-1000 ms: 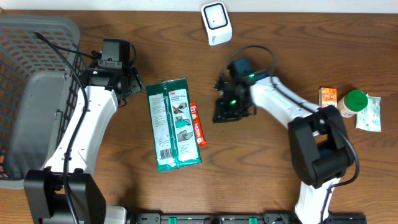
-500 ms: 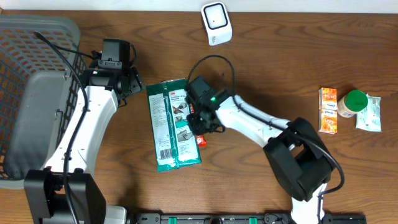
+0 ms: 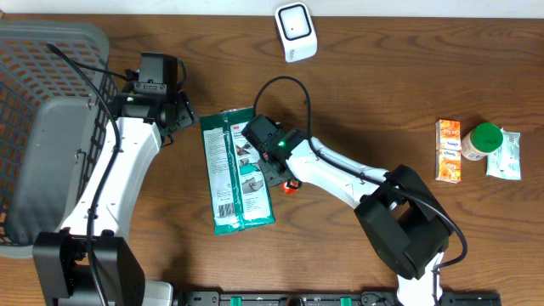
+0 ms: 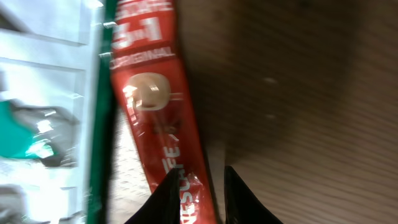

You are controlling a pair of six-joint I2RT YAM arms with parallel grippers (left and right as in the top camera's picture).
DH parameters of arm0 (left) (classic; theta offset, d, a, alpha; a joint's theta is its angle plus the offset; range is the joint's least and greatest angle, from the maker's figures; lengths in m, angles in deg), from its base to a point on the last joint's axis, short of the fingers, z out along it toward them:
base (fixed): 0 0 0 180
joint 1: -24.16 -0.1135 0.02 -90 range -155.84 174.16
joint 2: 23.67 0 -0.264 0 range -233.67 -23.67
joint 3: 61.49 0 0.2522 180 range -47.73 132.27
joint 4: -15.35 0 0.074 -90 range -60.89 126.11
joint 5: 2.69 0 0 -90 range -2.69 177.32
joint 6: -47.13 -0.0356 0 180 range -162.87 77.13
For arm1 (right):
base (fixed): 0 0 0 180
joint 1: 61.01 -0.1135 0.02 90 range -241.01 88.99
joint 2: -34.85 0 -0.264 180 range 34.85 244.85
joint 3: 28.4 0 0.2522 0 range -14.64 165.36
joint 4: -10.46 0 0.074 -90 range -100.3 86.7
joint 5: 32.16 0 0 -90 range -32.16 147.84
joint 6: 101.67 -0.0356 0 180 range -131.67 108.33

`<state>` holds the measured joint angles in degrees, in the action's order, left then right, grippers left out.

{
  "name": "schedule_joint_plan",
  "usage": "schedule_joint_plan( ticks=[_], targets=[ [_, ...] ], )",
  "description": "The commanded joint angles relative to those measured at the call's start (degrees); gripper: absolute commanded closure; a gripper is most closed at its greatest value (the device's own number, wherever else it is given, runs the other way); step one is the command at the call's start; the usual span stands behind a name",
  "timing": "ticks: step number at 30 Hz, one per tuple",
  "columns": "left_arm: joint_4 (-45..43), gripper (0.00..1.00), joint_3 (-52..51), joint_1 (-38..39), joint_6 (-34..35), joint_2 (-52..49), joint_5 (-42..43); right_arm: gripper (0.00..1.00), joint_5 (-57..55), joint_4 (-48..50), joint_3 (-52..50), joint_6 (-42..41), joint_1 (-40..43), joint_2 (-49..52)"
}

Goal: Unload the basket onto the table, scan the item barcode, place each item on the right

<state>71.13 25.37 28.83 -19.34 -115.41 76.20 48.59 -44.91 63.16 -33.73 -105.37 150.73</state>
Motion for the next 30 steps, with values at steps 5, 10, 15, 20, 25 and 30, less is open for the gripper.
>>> schedule_joint_plan(
  ticks=[5, 10, 15, 20, 25, 30],
  targets=[
    [0.2, 0.15, 0.3, 0.0, -0.6, 0.0, -1.0, 0.78, -0.9, 0.8, 0.5, -0.7, 1.0, 0.9],
    [0.2, 0.15, 0.3, 0.0, -0.6, 0.0, -1.0, 0.82, -0.4, 0.9, 0.9, 0.2, 0.9, 0.8],
    [0.2, 0.15, 0.3, 0.0, -0.6, 0.0, -1.0, 0.8, -0.2, 0.9, 1.4, 3.7, 0.6, -1.2],
    [0.2, 0.15, 0.3, 0.0, -0.6, 0.0, -1.0, 0.46, -0.3, 0.6, 0.7, 8.5, 0.7, -1.0],
    [0.2, 0.15, 0.3, 0.0, -0.6, 0.0, -1.0, 0.5, -0.3, 0.4, -0.5, 8.9, 0.6, -0.7],
    [0.2, 0.15, 0.3, 0.0, -0.6, 0.0, -1.0, 0.62, -0.3, -1.7, -1.5, 8.9, 0.5, -0.7]
  ],
)
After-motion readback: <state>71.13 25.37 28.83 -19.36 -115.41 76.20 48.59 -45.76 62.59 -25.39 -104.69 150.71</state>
